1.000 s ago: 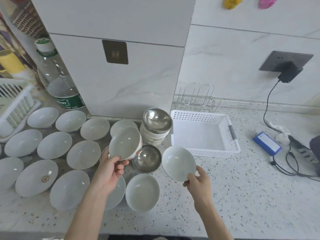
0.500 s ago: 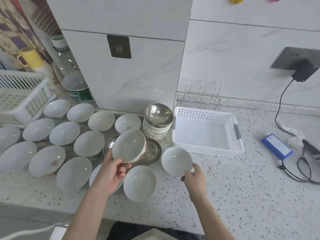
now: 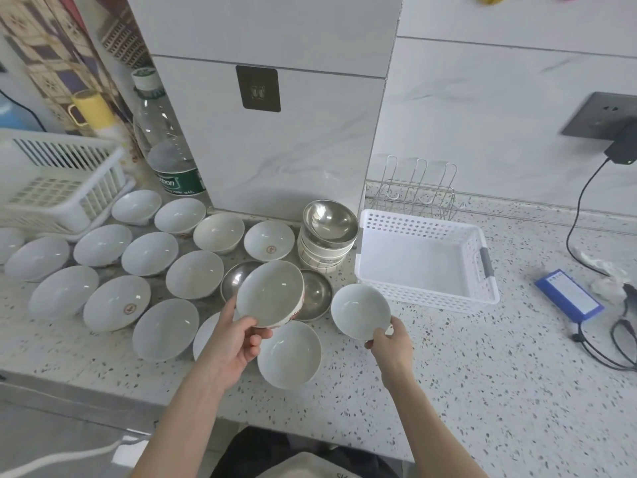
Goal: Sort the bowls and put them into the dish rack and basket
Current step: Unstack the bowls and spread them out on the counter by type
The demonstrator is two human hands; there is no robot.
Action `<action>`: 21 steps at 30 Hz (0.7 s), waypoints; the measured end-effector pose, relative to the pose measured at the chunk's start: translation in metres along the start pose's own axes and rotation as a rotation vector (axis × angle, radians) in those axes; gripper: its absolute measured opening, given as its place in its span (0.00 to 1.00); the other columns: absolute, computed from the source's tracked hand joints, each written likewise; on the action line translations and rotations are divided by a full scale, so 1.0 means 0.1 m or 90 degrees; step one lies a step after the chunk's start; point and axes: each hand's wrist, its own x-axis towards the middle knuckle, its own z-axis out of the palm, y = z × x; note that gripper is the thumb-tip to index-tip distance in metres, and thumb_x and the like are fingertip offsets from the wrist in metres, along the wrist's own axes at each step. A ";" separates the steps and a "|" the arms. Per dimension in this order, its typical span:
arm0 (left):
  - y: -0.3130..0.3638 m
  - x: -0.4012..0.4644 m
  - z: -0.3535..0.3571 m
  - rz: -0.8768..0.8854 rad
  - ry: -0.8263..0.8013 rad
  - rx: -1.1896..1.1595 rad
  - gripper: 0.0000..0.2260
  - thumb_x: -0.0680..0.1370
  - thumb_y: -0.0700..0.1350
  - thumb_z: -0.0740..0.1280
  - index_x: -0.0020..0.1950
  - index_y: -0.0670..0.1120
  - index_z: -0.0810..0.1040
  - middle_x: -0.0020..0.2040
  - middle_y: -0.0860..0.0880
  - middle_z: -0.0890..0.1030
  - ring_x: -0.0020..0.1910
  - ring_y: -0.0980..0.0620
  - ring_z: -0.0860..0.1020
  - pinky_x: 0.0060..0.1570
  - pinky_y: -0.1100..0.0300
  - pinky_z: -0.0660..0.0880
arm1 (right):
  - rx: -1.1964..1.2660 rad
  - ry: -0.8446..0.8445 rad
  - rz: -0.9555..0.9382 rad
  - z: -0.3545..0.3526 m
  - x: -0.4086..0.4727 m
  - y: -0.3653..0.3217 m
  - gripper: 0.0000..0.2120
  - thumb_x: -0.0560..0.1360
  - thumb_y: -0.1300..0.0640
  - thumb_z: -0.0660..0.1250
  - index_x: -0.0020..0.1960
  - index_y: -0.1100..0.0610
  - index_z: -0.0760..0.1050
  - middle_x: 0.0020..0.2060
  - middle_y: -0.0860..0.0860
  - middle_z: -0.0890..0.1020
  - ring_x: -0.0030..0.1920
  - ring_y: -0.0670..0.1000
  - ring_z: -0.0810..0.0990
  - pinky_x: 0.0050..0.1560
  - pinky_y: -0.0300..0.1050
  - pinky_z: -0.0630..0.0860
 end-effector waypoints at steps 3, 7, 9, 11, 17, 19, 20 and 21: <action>-0.04 -0.05 0.01 -0.004 -0.005 0.017 0.23 0.80 0.33 0.58 0.69 0.55 0.71 0.32 0.41 0.82 0.22 0.57 0.72 0.20 0.65 0.70 | 0.038 0.005 0.018 0.02 0.00 0.01 0.21 0.78 0.61 0.57 0.70 0.51 0.67 0.48 0.57 0.82 0.35 0.46 0.80 0.31 0.41 0.70; -0.08 -0.13 0.07 -0.005 -0.014 0.038 0.22 0.80 0.33 0.58 0.64 0.59 0.71 0.31 0.43 0.82 0.21 0.57 0.72 0.20 0.65 0.70 | 0.090 -0.007 0.046 0.01 -0.01 0.03 0.20 0.79 0.56 0.61 0.70 0.53 0.67 0.44 0.58 0.84 0.31 0.46 0.76 0.29 0.40 0.69; -0.11 -0.16 0.10 -0.003 -0.021 0.052 0.22 0.80 0.32 0.57 0.61 0.60 0.72 0.31 0.43 0.83 0.22 0.57 0.72 0.20 0.65 0.70 | 0.108 -0.026 0.065 -0.02 -0.03 0.03 0.20 0.79 0.51 0.63 0.69 0.54 0.66 0.40 0.57 0.84 0.28 0.47 0.72 0.28 0.40 0.68; -0.14 -0.18 0.15 -0.001 -0.028 0.074 0.24 0.80 0.32 0.57 0.61 0.61 0.72 0.31 0.43 0.83 0.22 0.57 0.73 0.20 0.65 0.70 | 0.105 -0.038 0.077 -0.08 -0.07 0.05 0.21 0.78 0.46 0.64 0.68 0.53 0.67 0.38 0.56 0.85 0.28 0.48 0.70 0.27 0.40 0.67; -0.26 -0.25 0.34 0.013 -0.087 0.187 0.27 0.80 0.33 0.59 0.66 0.64 0.68 0.31 0.42 0.82 0.23 0.55 0.73 0.21 0.63 0.69 | 0.077 -0.060 0.038 -0.31 -0.27 0.15 0.16 0.80 0.45 0.61 0.56 0.56 0.77 0.33 0.53 0.85 0.24 0.47 0.67 0.25 0.38 0.66; -0.32 -0.27 0.41 0.011 -0.116 0.224 0.28 0.80 0.33 0.59 0.68 0.65 0.66 0.31 0.41 0.82 0.23 0.54 0.74 0.21 0.62 0.69 | 0.097 -0.114 0.021 -0.38 -0.36 0.13 0.16 0.80 0.44 0.60 0.53 0.54 0.79 0.30 0.53 0.84 0.22 0.46 0.65 0.27 0.40 0.67; -0.36 -0.28 0.44 0.008 -0.128 0.243 0.28 0.80 0.34 0.59 0.68 0.65 0.65 0.31 0.41 0.82 0.24 0.54 0.75 0.21 0.62 0.69 | 0.105 -0.145 0.009 -0.42 -0.40 0.12 0.17 0.80 0.43 0.59 0.53 0.54 0.80 0.30 0.54 0.83 0.21 0.46 0.65 0.27 0.40 0.66; -0.40 -0.29 0.48 0.004 -0.139 0.260 0.28 0.80 0.34 0.59 0.68 0.66 0.65 0.31 0.42 0.82 0.24 0.54 0.76 0.21 0.62 0.70 | 0.108 -0.175 -0.004 -0.45 -0.44 0.12 0.17 0.80 0.43 0.59 0.53 0.54 0.80 0.30 0.56 0.83 0.21 0.46 0.64 0.26 0.39 0.64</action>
